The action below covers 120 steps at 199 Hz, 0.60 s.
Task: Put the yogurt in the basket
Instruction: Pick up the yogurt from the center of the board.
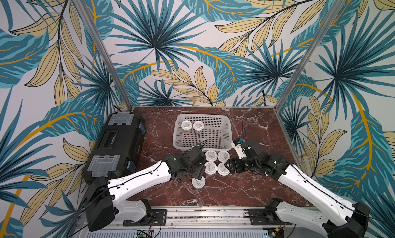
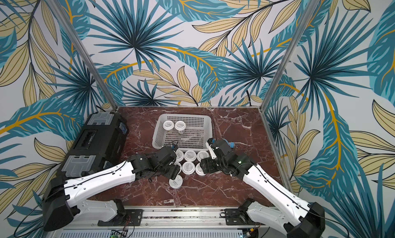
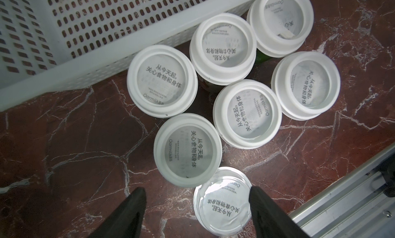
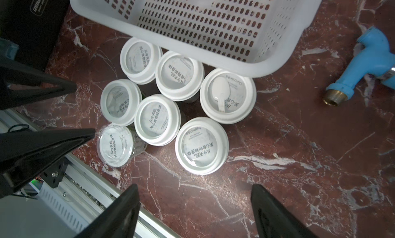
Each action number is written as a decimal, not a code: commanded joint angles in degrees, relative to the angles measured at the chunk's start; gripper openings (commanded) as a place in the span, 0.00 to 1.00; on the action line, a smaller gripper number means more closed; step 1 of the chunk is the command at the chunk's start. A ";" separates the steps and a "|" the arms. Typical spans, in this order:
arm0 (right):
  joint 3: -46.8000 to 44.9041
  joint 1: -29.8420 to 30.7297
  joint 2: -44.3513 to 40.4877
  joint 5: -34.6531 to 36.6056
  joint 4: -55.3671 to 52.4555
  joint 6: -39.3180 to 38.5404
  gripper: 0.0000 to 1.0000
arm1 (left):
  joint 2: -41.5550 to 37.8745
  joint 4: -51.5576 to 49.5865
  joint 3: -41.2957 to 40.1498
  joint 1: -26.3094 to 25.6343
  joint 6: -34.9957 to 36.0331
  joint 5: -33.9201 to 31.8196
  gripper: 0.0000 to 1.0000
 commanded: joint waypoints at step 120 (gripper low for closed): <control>2.18 8.93 9.71 7.99 -4.60 3.35 0.86 | -18.00 6.38 -13.63 11.29 0.42 -0.45 0.79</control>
